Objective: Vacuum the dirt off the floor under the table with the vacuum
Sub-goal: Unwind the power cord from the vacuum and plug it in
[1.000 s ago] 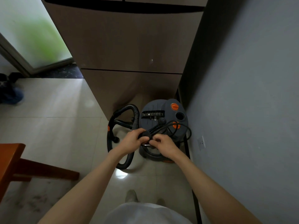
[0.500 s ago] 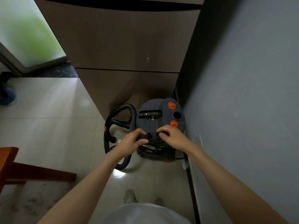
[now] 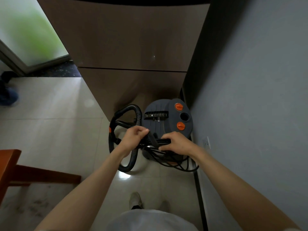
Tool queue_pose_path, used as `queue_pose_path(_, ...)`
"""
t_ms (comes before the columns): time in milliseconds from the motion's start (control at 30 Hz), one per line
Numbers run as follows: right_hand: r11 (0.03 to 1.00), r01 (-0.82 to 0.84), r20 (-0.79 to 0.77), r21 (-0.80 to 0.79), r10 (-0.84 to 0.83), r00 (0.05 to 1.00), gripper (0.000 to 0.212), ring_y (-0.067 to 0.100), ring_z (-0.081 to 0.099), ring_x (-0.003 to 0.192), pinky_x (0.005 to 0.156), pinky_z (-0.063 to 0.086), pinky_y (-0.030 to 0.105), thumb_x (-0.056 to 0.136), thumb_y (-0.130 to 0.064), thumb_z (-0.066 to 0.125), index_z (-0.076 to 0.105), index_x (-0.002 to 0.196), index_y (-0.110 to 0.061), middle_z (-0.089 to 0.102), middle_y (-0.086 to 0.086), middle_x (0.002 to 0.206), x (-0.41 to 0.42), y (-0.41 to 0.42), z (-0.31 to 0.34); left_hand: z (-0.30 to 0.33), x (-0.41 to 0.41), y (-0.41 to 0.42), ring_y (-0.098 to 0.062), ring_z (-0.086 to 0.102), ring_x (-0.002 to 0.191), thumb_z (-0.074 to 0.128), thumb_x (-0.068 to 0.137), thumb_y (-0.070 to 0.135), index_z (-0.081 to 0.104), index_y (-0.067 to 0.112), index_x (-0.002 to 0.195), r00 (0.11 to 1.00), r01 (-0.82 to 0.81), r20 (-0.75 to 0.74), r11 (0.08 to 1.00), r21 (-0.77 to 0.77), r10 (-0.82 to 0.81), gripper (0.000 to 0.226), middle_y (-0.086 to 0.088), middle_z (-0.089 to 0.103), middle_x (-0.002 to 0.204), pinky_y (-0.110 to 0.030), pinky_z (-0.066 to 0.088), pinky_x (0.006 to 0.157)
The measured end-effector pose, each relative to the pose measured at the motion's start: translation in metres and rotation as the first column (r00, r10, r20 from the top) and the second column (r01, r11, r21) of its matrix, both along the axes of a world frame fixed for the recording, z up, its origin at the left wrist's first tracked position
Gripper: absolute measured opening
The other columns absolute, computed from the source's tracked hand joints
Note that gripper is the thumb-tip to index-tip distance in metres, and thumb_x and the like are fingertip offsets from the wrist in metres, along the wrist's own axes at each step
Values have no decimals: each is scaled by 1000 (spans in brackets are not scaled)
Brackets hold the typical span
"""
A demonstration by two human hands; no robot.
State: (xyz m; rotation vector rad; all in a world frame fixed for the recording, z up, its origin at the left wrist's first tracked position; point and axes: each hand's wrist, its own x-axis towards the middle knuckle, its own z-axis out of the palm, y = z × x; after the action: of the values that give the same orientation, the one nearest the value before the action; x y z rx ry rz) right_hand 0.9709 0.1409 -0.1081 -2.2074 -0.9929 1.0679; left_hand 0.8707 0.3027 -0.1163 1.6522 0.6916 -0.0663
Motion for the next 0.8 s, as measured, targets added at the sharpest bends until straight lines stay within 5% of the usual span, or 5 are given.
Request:
queue_pose_path(200, 967, 253, -228, 15, -243, 943, 10, 4, 54, 59, 61, 41, 21, 88, -21, 67, 64, 84, -13, 57, -1, 67, -5, -20, -9, -2, -7, -4, -11, 54, 108, 49, 93, 1, 57, 17, 115, 952, 259, 111, 943, 211, -286, 28, 0, 56, 114, -20, 44, 92)
queue_pose_path(367, 961, 276, -249, -11, -270, 930, 8, -3, 51, 52, 55, 39, 15, 92, -17, 61, 60, 85, -16, 54, -4, 66, -9, -33, -10, -7, -8, -28, -6, 53, 107, 66, 86, 23, 57, 20, 122, 936, 305, 47, 868, 393, -350, 37, 4, 56, 115, -9, 38, 88)
queue_pose_path(567, 968, 250, -142, -21, -250, 958, 2, 26, 65, 84, 76, 50, 39, 90, -19, 62, 64, 92, -19, 68, 15, 91, -13, -44, -11, 8, 4, -37, -12, 60, 79, 64, 85, 4, 62, 15, 97, 987, 137, 74, 987, 85, -143, 16, -2, 63, 85, -13, 49, 68)
queue_pose_path(667, 971, 238, -88, -21, -239, 967, 5, 14, 62, 81, 75, 48, 26, 88, -16, 65, 63, 87, -20, 66, 2, 85, -16, -53, -9, 31, 12, -25, -18, 63, 75, 55, 90, 1, 62, 8, 104, 993, -36, 102, 979, -200, 57, 17, -10, 62, 82, -29, 53, 77)
queue_pose_path(800, 979, 202, -20, -37, -203, 979, 6, -4, 52, 67, 60, 35, 9, 85, -17, 68, 68, 91, -20, 56, -16, 70, -26, -65, -9, 52, 35, -17, -10, 65, 91, 56, 92, 9, 50, 9, 130, 985, 61, 169, 986, -152, -35, 39, -6, 62, 111, -25, 56, 79)
